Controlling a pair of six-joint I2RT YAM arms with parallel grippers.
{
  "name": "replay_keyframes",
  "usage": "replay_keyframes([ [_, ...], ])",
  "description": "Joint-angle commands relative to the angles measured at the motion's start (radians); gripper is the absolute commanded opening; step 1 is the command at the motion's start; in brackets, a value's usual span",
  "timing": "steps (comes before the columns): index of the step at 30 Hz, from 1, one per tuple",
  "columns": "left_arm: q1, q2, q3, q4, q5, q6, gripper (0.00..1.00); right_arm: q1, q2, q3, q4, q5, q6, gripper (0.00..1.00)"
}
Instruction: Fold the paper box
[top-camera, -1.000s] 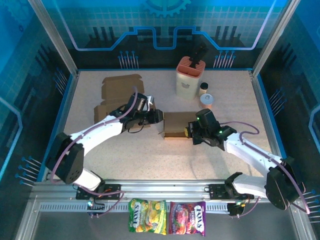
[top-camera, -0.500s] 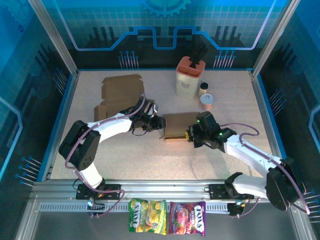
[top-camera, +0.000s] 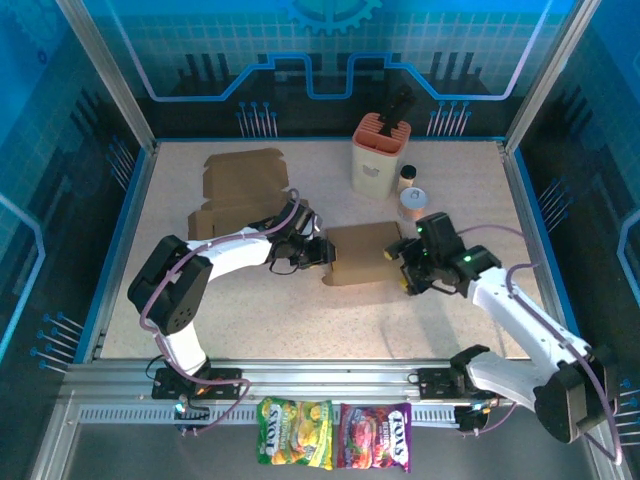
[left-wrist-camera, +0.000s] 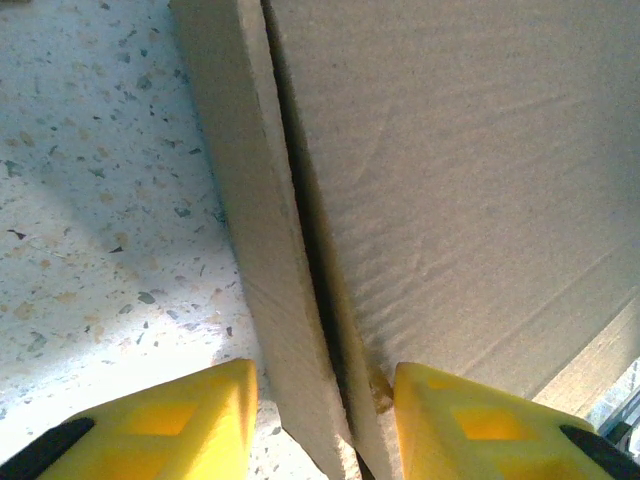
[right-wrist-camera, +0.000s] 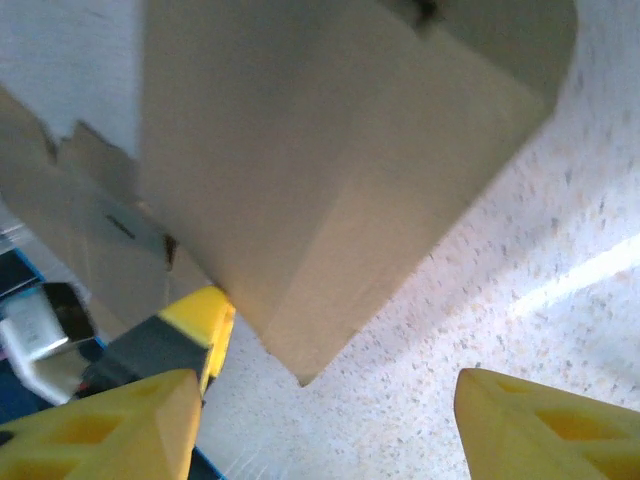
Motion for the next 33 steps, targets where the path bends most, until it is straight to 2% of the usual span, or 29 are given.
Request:
replay_keyframes([
  [1, -0.007, 0.014, 0.012, -0.002, -0.006, 0.03, 0.4, -0.117, -0.009, 0.067, -0.16, -0.04, -0.463, 0.72],
  [4, -0.007, 0.013, 0.009, 0.006, -0.01, 0.027, 0.4, -0.208, 0.084, 0.102, -0.143, -0.099, -0.736, 0.71],
  [7, -0.007, 0.019, 0.015, 0.007, -0.009, 0.028, 0.39, -0.248, 0.233, 0.162, -0.148, -0.111, -0.926, 0.68],
  [12, -0.007, 0.027, 0.024, -0.011, -0.013, 0.04, 0.39, -0.258, 0.458, 0.26, -0.137, -0.137, -1.107, 0.66],
  [20, -0.003, 0.028, 0.021, -0.009, -0.014, 0.046, 0.39, -0.259, 0.63, 0.31, -0.1, -0.181, -1.16, 0.6],
  [33, 0.001, 0.043, 0.029, -0.013, -0.004, 0.047, 0.38, -0.259, 0.666, 0.254, -0.039, -0.202, -1.144, 0.49],
])
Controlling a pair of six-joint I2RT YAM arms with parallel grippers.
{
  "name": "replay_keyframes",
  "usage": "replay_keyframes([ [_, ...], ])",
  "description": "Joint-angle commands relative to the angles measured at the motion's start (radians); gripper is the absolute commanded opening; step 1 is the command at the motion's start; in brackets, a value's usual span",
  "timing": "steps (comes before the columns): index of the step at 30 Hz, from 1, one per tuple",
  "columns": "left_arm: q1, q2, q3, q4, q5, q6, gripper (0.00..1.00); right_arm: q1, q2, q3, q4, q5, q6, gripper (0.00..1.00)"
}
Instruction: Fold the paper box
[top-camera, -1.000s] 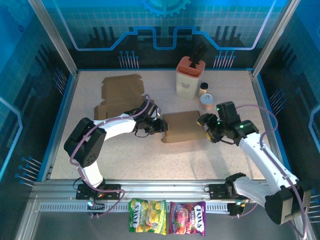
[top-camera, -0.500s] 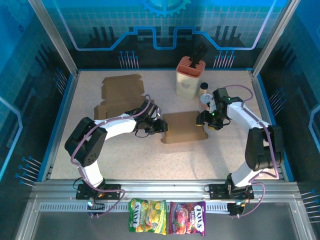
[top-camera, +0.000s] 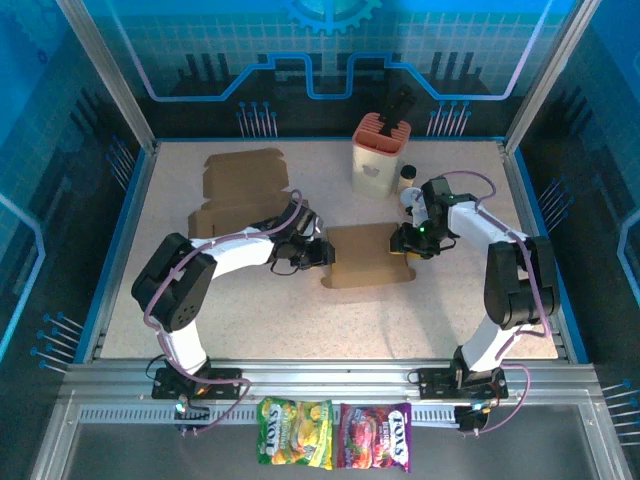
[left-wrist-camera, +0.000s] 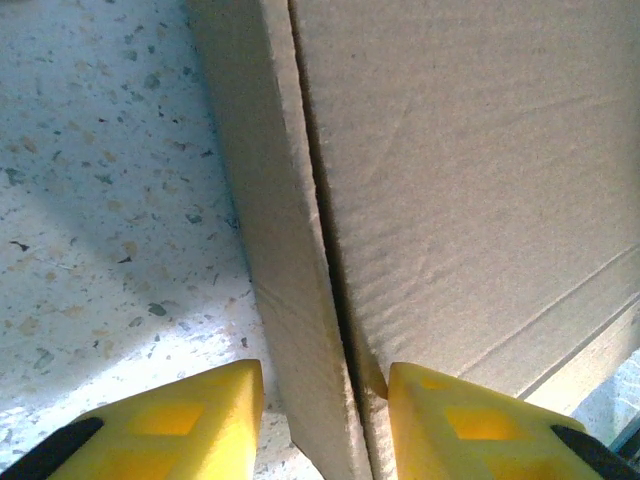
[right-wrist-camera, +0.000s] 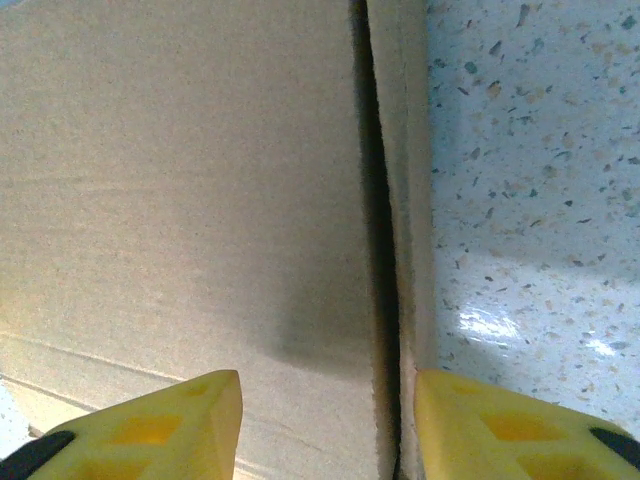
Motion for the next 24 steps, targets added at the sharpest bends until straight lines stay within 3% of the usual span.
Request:
replay_keyframes([
  [1, 0.003, 0.016, 0.024, -0.017, 0.004, 0.024, 0.38, -0.011, 0.02, -0.026, 0.013, -0.023, -0.012, 0.48],
  [24, 0.053, -0.068, 0.011, -0.069, 0.05, 0.008, 0.43, -0.013, -0.056, -0.038, -0.012, 0.015, -0.018, 0.29],
])
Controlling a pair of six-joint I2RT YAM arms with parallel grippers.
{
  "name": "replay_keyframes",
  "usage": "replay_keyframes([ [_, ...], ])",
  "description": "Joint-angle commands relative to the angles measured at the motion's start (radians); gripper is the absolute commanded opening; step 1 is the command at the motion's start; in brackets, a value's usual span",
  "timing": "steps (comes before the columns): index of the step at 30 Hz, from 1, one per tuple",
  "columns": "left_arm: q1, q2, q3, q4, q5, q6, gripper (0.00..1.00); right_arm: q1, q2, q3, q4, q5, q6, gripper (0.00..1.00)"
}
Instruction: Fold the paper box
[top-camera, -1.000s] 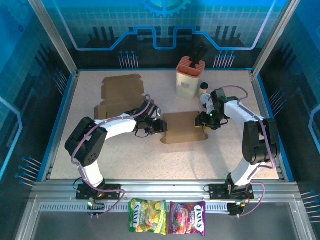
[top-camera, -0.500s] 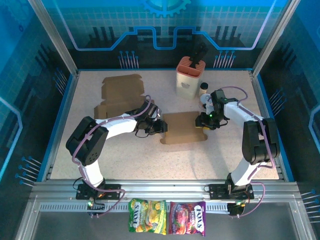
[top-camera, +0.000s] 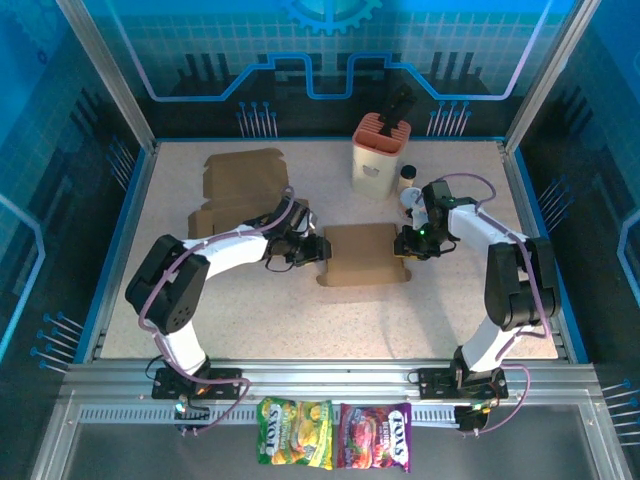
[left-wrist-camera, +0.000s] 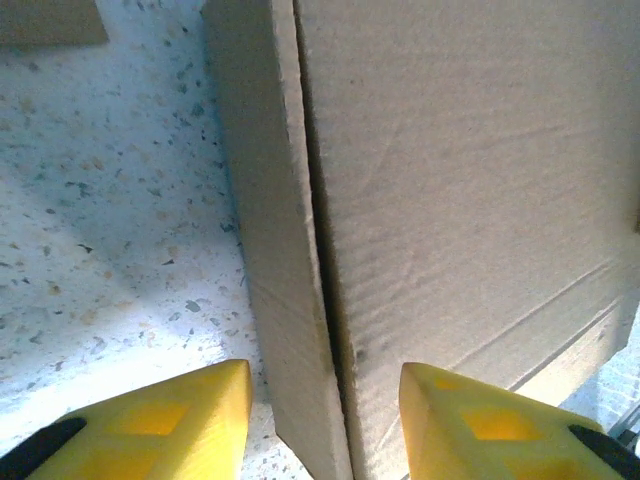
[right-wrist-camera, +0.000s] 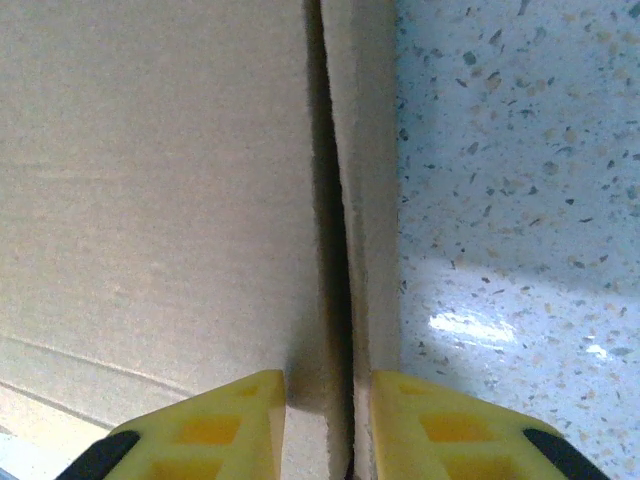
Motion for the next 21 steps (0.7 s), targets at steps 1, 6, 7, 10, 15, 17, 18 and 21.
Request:
replay_keyframes([
  [1, 0.012, -0.026, 0.016, -0.047, 0.036, 0.008, 0.43, -0.01, -0.052, -0.004, -0.037, 0.013, 0.003, 0.3],
  [6, 0.011, 0.0, 0.022, -0.037, 0.042, 0.002, 0.42, -0.024, -0.106, -0.023, 0.012, -0.011, 0.033, 0.46],
  [7, 0.01, 0.007, 0.021, -0.034, 0.042, -0.001, 0.42, -0.03, -0.11, -0.029, 0.025, -0.019, 0.038, 0.48],
  [10, 0.009, 0.026, 0.026, -0.025, 0.04, -0.004, 0.42, -0.048, -0.104, -0.043, 0.055, -0.057, 0.045, 0.53],
  [15, 0.004, 0.066, 0.041, -0.021, 0.026, -0.003, 0.41, -0.058, -0.063, -0.057, 0.091, -0.104, 0.05, 0.57],
  [17, 0.003, 0.074, 0.039, -0.013, 0.016, -0.007, 0.4, -0.056, -0.045, -0.068, 0.107, -0.119, 0.058, 0.57],
  [18, 0.001, 0.075, 0.035, -0.006, 0.011, -0.011, 0.39, -0.057, -0.034, -0.073, 0.113, -0.125, 0.063, 0.57],
  [21, -0.005, 0.07, 0.027, 0.011, 0.003, -0.016, 0.38, -0.057, -0.01, -0.088, 0.131, -0.132, 0.071, 0.51],
])
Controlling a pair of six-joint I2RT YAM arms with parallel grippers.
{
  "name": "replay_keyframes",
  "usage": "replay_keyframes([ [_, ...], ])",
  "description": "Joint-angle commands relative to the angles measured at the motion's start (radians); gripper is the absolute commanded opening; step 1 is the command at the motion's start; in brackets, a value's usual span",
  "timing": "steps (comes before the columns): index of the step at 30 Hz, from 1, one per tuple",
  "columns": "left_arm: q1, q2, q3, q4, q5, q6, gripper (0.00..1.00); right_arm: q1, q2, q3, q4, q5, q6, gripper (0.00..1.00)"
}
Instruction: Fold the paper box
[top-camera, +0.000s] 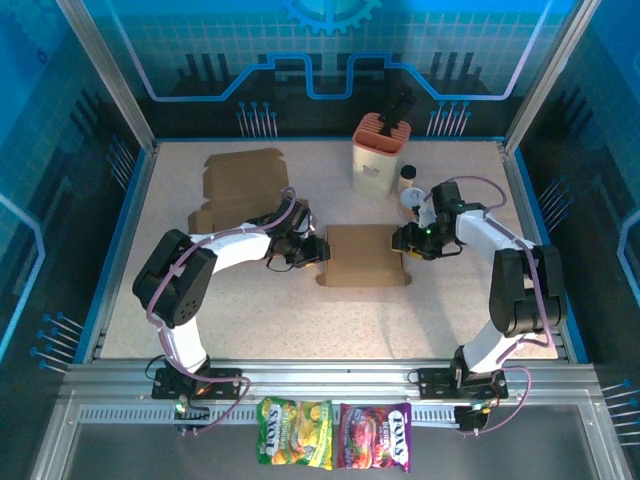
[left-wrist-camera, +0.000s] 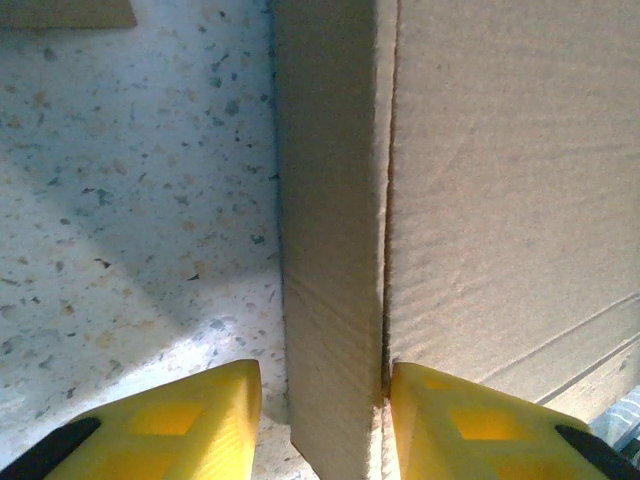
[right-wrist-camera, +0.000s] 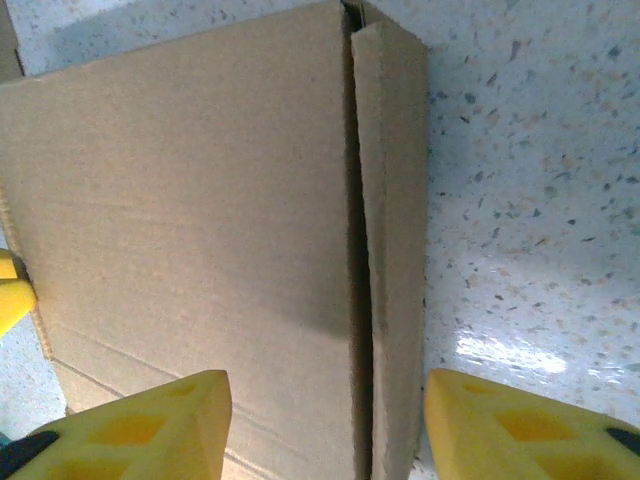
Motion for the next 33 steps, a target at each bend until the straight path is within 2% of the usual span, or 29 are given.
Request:
replay_keyframes([
  [1, -0.01, 0.009, 0.01, 0.011, -0.011, -0.009, 0.37, -0.009, 0.031, -0.025, 0.029, -0.042, 0.019, 0.49],
  [5, -0.015, 0.006, 0.004, 0.015, -0.014, -0.012, 0.33, -0.008, 0.035, -0.023, 0.03, -0.047, 0.021, 0.41],
  [12, -0.017, -0.06, -0.022, 0.055, -0.027, -0.039, 0.36, -0.008, 0.021, -0.02, 0.029, -0.043, 0.026, 0.43],
  [17, -0.012, -0.099, -0.013, 0.042, -0.01, -0.056, 0.4, -0.009, -0.009, -0.03, 0.027, -0.038, 0.028, 0.5],
  [24, -0.009, -0.018, 0.02, 0.029, 0.049, -0.067, 0.41, -0.013, -0.067, -0.081, 0.051, -0.033, 0.039, 0.65],
  [33, -0.009, 0.025, 0.024, 0.059, 0.051, -0.064, 0.34, -0.025, -0.043, -0.104, 0.087, -0.077, 0.046, 0.69],
])
